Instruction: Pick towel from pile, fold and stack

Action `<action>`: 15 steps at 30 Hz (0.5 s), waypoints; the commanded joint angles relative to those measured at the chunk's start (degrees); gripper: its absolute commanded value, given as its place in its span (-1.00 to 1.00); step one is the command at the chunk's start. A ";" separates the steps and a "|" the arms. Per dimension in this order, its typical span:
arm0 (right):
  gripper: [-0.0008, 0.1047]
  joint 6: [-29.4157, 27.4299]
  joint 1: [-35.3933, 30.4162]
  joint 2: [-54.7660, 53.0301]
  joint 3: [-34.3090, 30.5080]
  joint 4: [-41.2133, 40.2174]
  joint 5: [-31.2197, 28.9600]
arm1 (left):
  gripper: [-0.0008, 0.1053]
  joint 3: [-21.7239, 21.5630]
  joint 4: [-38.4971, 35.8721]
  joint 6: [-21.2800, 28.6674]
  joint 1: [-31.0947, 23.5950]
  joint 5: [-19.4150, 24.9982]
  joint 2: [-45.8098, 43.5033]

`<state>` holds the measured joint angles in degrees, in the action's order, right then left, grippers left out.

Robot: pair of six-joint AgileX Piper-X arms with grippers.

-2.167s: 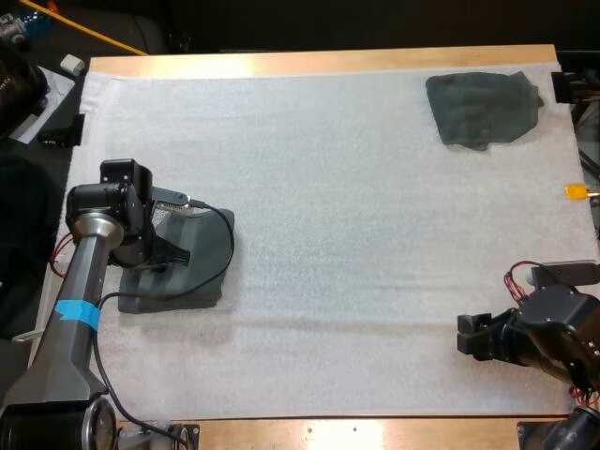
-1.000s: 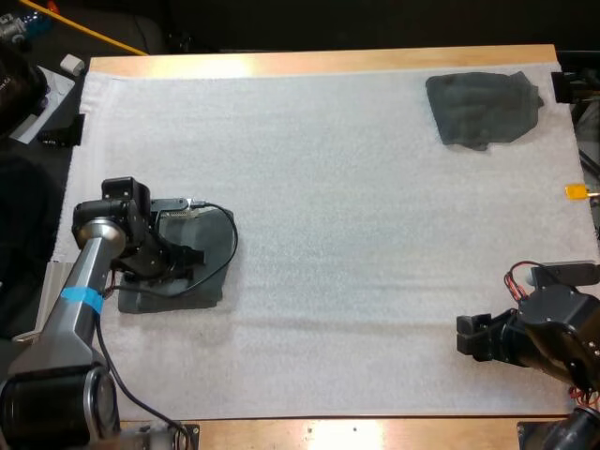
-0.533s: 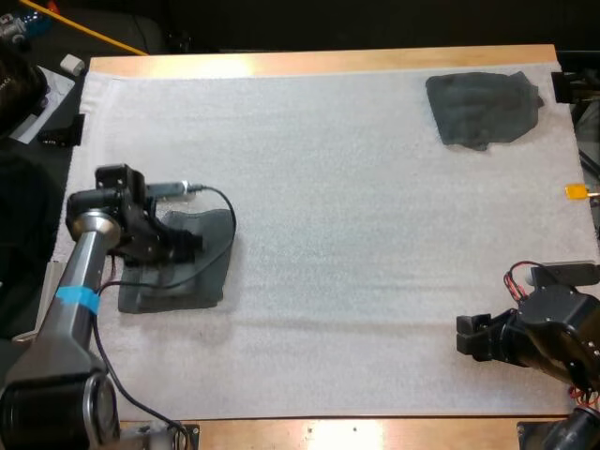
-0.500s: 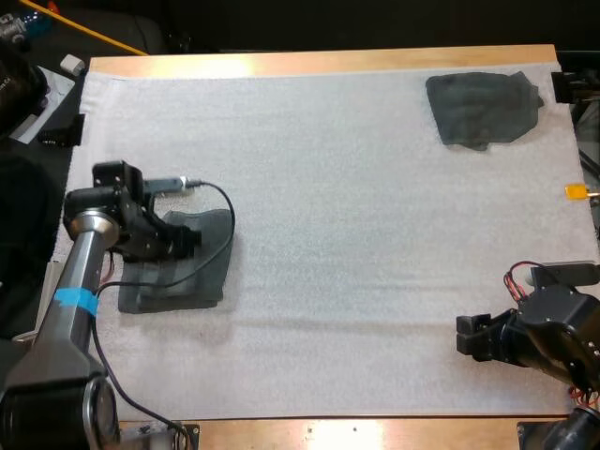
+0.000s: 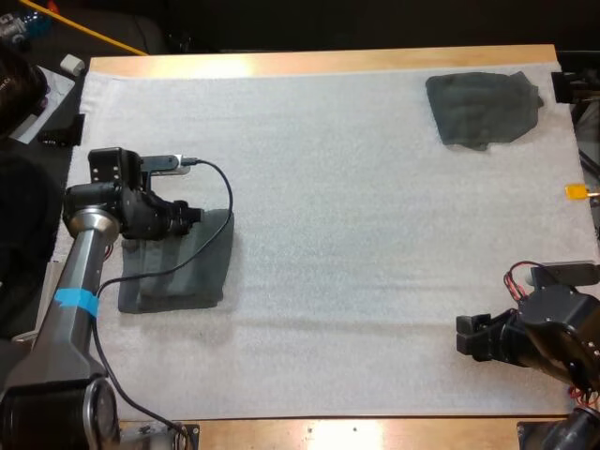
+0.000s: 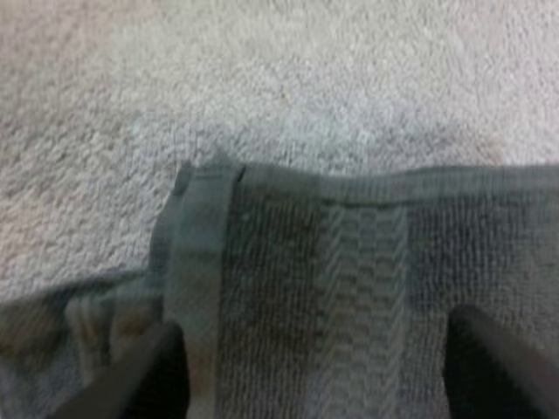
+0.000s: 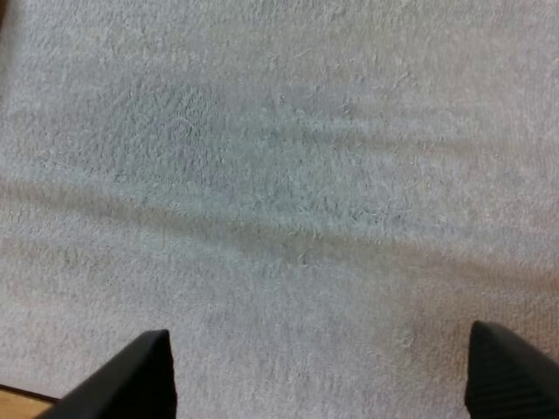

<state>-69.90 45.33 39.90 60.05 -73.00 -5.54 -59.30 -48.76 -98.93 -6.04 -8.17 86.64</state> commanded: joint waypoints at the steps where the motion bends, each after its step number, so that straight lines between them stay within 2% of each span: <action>1: 0.27 -0.21 0.06 -0.25 0.32 0.07 -0.04 | 0.15 0.16 1.60 -0.83 0.60 1.32 2.09; 10: 0.27 0.14 0.02 -0.30 0.41 -0.31 0.06 | 0.15 0.17 1.14 -0.64 0.56 0.61 10.34; 15: 0.27 0.09 0.05 -0.18 0.24 -0.02 0.01 | 0.14 -0.07 0.44 -0.60 0.25 0.20 10.74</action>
<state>-69.90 45.33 39.90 60.05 -73.00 -5.54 -59.39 -47.43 -99.00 -5.82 -7.68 96.72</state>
